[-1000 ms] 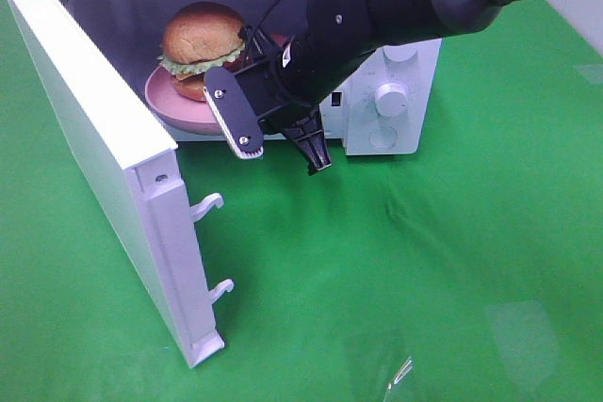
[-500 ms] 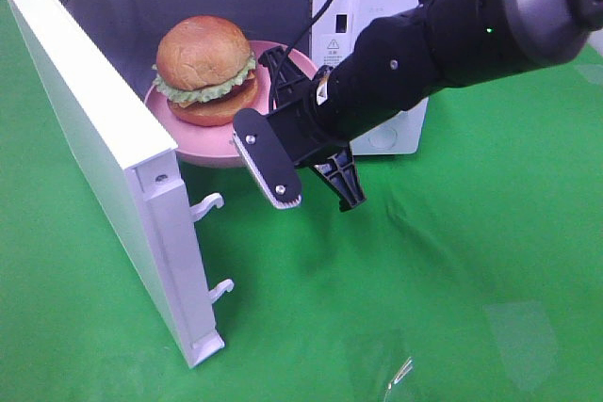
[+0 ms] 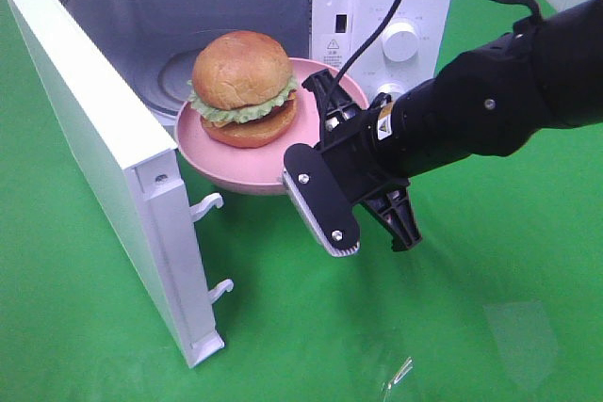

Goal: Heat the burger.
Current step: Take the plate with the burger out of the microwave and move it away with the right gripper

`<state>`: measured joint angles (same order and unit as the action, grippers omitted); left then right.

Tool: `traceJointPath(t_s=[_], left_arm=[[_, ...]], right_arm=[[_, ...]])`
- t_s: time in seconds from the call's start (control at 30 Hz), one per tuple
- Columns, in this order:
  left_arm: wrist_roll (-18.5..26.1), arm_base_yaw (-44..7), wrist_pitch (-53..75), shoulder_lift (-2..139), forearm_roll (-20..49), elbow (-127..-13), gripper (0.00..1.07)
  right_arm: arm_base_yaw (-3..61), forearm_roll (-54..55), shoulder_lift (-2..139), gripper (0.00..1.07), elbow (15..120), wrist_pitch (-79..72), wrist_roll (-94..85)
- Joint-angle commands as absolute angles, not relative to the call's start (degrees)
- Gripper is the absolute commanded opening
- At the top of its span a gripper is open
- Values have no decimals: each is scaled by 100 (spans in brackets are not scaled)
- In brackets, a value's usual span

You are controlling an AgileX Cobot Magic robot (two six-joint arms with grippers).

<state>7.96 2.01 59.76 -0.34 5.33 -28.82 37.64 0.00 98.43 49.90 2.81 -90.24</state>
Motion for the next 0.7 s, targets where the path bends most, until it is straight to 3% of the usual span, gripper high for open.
traceJointPath(t_s=[0.03,0.7], left_arm=[[802,218,5947,-132,533,-2899,94],[802,218,5947,-132,533,-2899,94]], right_arm=[[3684,57,9345,0,4715,-258,-8818],[3684,57,7191,0,3174,498,-8738]])
